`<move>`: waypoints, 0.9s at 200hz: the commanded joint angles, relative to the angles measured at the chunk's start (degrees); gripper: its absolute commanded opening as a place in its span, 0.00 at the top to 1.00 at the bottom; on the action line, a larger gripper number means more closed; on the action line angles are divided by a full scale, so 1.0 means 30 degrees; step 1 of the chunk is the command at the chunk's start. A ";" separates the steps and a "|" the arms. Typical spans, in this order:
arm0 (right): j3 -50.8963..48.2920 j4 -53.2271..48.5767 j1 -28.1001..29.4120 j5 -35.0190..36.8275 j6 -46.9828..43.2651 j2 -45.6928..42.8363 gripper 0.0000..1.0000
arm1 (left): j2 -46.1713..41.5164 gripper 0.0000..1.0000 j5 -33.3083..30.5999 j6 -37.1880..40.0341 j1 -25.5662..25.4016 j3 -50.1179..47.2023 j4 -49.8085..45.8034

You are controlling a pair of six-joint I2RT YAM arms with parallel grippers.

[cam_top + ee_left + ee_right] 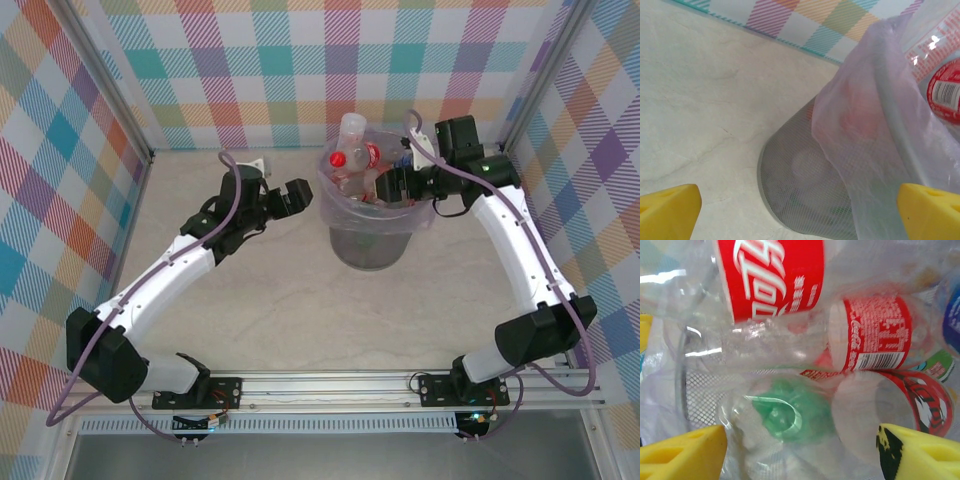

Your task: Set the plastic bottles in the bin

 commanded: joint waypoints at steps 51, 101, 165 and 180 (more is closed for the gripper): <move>0.6318 -0.2802 -0.1610 0.2491 0.0285 0.0500 0.08 | -0.2364 0.00 -0.2499 0.2282 0.2651 -0.0868 -0.2571; 0.2344 -0.0613 -0.6637 -0.3687 0.2754 0.0565 0.09 | -0.4304 0.00 -0.4553 0.3591 0.5577 -0.3080 -0.4109; -0.0433 0.2597 -0.7022 -0.8497 0.4338 0.1608 0.08 | -0.6895 0.00 -0.5990 0.3632 0.7685 -0.6485 -0.3862; -0.0569 0.2704 -0.6646 -0.8692 0.4386 0.1934 0.08 | -0.7089 0.00 -0.6099 0.3600 0.7831 -0.6854 -0.3648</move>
